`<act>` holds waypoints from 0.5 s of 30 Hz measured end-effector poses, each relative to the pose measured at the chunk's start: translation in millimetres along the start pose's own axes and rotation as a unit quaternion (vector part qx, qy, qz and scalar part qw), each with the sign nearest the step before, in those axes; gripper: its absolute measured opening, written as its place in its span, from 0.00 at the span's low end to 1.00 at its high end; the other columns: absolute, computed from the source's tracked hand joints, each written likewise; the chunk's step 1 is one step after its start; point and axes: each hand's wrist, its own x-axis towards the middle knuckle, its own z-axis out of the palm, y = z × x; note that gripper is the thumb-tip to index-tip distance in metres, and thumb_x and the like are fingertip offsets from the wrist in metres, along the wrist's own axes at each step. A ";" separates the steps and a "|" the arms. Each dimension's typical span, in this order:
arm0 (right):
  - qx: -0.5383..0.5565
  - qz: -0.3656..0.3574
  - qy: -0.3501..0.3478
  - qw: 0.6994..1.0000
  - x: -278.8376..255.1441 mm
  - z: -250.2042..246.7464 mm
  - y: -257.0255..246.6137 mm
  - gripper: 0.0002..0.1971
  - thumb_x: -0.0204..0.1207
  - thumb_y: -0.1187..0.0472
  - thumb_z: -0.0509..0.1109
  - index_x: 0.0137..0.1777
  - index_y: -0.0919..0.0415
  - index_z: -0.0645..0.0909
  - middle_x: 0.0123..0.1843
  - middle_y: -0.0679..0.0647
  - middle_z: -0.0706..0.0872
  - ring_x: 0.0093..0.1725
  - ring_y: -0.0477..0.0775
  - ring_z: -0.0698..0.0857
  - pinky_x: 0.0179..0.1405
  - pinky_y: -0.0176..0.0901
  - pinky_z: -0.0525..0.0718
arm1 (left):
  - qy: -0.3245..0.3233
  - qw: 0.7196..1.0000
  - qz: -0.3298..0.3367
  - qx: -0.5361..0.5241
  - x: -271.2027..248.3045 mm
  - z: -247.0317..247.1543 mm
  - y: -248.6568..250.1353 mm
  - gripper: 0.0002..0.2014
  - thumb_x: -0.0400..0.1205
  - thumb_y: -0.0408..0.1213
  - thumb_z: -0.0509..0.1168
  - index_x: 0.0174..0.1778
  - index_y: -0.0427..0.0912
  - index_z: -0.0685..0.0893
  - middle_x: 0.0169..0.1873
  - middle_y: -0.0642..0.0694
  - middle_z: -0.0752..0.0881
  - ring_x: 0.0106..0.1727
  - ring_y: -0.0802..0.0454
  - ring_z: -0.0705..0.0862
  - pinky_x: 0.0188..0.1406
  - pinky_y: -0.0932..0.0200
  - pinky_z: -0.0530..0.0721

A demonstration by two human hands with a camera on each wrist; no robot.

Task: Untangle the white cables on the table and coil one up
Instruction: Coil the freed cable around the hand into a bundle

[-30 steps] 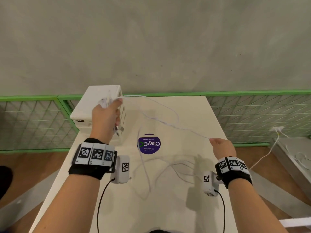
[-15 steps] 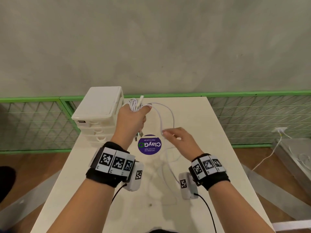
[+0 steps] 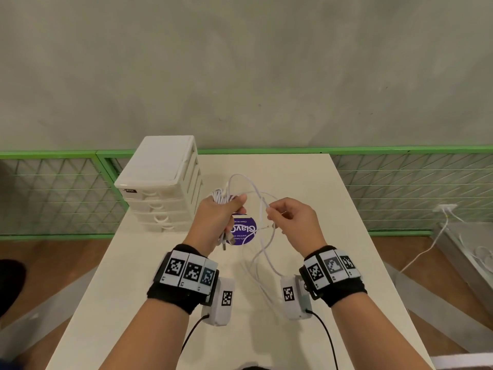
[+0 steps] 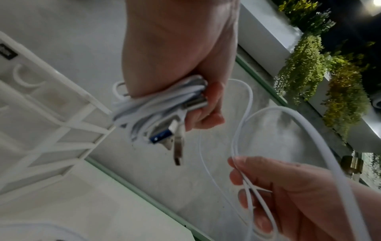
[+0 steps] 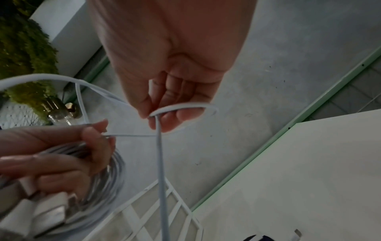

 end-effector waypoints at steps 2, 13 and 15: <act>-0.015 0.006 0.001 1.000 -1.1 -0.8 -3.1 0.03 0.74 0.60 0.73 0.39 0.53 0.85 0.35 0.50 0.87 0.29 0.47 0.82 0.30 0.35 0.77 | -0.014 1.000 0.006 0.004 -1.4 6.1 -3.8 0.11 0.76 0.42 0.75 0.39 0.37 0.86 0.19 0.43 0.81 0.13 0.52 0.69 0.16 0.62 0.71; -0.045 -0.023 -0.073 0.996 -10.8 -13.8 -13.6 0.08 0.72 0.62 0.76 0.49 0.51 0.89 0.37 0.43 0.86 0.25 0.39 0.73 0.32 0.25 0.71 | 0.020 0.998 0.057 -0.036 -1.9 22.2 -6.6 0.10 0.75 0.36 0.76 0.45 0.33 0.87 0.36 0.43 0.91 0.43 0.38 0.90 0.58 0.35 0.85; -0.056 -0.040 -0.064 0.996 -8.7 -23.5 -14.5 0.08 0.71 0.65 0.76 0.48 0.54 0.89 0.37 0.43 0.85 0.28 0.38 0.75 0.34 0.25 0.71 | 0.020 0.998 0.052 -0.044 -0.9 20.8 -8.2 0.13 0.73 0.37 0.78 0.48 0.33 0.87 0.39 0.40 0.91 0.47 0.36 0.89 0.58 0.35 0.84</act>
